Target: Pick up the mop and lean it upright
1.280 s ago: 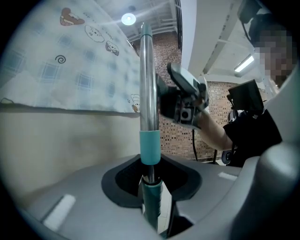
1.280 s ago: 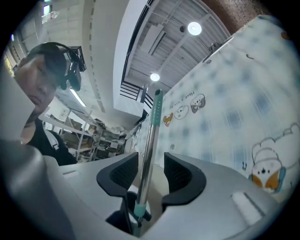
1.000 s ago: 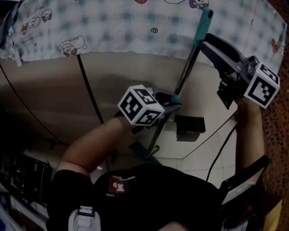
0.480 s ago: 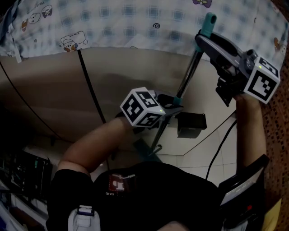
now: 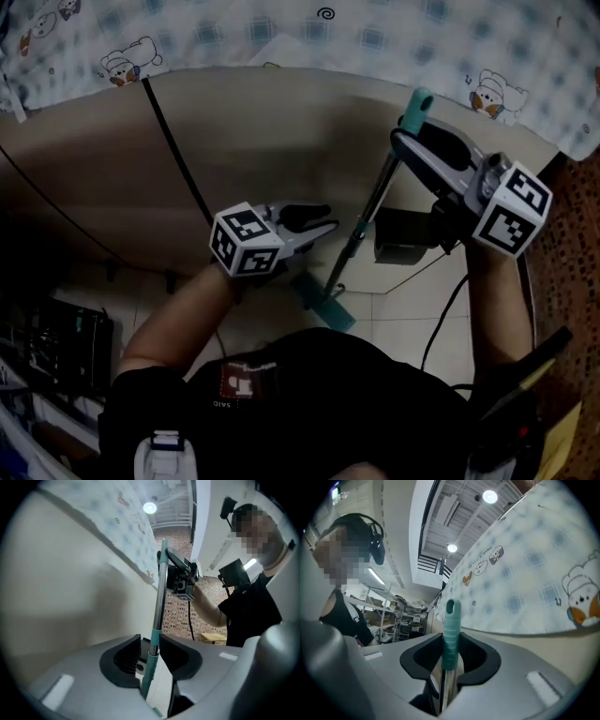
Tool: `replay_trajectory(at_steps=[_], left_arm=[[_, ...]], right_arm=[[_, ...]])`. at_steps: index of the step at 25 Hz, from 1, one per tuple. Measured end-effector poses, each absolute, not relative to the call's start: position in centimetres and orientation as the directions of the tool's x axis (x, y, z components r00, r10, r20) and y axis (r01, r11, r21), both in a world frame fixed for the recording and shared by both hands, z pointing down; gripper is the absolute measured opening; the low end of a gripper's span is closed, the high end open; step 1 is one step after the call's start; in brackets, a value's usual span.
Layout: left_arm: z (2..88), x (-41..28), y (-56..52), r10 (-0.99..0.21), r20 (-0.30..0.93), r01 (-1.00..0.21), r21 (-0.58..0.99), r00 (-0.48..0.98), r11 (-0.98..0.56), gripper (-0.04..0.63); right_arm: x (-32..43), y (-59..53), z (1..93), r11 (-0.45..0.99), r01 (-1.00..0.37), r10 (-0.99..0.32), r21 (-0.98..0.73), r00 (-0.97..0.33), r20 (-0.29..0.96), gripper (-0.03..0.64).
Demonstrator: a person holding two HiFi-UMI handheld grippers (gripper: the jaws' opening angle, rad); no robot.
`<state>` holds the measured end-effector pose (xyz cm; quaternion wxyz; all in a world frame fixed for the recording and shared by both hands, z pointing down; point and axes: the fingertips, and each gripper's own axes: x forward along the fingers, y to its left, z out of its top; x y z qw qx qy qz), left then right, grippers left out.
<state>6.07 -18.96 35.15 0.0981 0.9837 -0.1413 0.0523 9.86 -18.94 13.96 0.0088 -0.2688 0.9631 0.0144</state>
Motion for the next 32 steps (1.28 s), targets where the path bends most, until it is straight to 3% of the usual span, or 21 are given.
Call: replay_trajectory(at_steps=[16, 25, 32], left_arm=[[51.8, 1.6, -16.0, -0.320, 0.142, -0.350, 0.401, 0.937, -0.847, 0.116], [57.2, 3.0, -16.7, -0.409, 0.151, -0.435, 0.364, 0.900, -0.824, 0.014], [59.6, 2.1, -16.8, -0.423, 0.162, -0.450, 0.415, 0.892, -0.790, 0.012]], right_arm=[[8.0, -17.9, 41.8, 0.837, -0.541, -0.529, -0.080, -0.838, 0.134, 0.121], [11.2, -19.1, 52.5, 0.789, -0.599, -0.578, -0.139, -0.799, 0.164, 0.120], [11.6, -20.3, 56.8, 0.726, -0.658, -0.645, -0.200, -0.752, 0.133, 0.121]])
